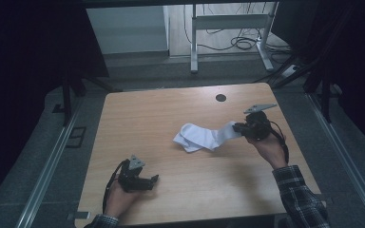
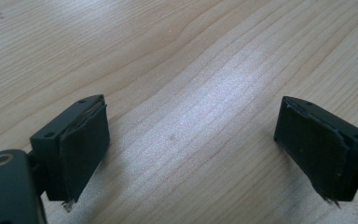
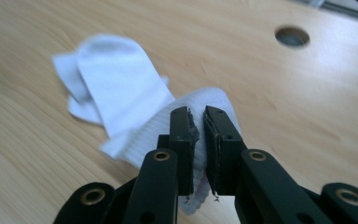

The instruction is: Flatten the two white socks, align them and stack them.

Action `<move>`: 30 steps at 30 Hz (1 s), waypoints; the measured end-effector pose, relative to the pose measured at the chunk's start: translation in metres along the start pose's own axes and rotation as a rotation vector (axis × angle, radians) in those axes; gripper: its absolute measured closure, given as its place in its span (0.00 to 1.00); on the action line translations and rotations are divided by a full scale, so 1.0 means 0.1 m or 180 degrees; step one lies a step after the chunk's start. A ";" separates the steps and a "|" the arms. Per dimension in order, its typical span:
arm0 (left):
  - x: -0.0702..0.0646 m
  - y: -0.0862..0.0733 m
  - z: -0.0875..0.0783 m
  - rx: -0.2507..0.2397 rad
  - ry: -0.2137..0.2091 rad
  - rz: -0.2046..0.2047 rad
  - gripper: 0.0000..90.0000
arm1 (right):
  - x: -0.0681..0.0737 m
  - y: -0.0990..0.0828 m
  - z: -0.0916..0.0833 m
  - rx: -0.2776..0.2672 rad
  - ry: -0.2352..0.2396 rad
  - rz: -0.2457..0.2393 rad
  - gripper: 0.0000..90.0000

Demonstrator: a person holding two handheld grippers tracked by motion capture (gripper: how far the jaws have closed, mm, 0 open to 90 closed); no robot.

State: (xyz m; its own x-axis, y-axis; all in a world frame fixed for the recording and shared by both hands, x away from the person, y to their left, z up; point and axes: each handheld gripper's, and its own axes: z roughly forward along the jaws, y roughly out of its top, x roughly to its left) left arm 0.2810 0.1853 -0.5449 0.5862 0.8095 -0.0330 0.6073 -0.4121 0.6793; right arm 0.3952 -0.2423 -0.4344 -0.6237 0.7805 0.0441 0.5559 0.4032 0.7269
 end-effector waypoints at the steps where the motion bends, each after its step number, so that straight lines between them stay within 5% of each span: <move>1: 0.00 0.00 0.00 0.0000 -0.0001 0.0000 0.11 | -0.03 -0.06 0.01 0.0020 -0.0011 0.0003 0.90; 8: -0.01 0.01 0.01 0.0000 0.0030 -0.0043 0.11 | -0.18 -0.49 0.15 0.0206 -0.0120 0.0066 0.89; 12: -0.02 0.04 0.01 0.0052 0.0038 -0.0048 0.11 | -0.25 -0.66 0.20 0.0296 -0.0236 0.0054 0.75; 19: 0.02 0.15 0.04 0.0177 0.0050 -0.0110 0.16 | -0.36 -0.74 0.09 0.0108 -0.0267 0.0210 0.64; 30: 0.03 0.52 0.09 0.0009 -0.0021 -0.0024 0.35 | -0.38 -0.85 0.15 0.0114 -0.0221 0.0289 0.60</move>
State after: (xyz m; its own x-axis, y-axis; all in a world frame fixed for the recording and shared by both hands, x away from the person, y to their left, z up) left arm 0.3194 0.1622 -0.5165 0.5850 0.8099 -0.0430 0.6133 -0.4070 0.6769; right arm 0.3793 -0.2993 -0.5082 -0.5309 0.8453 0.0601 0.6284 0.3451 0.6971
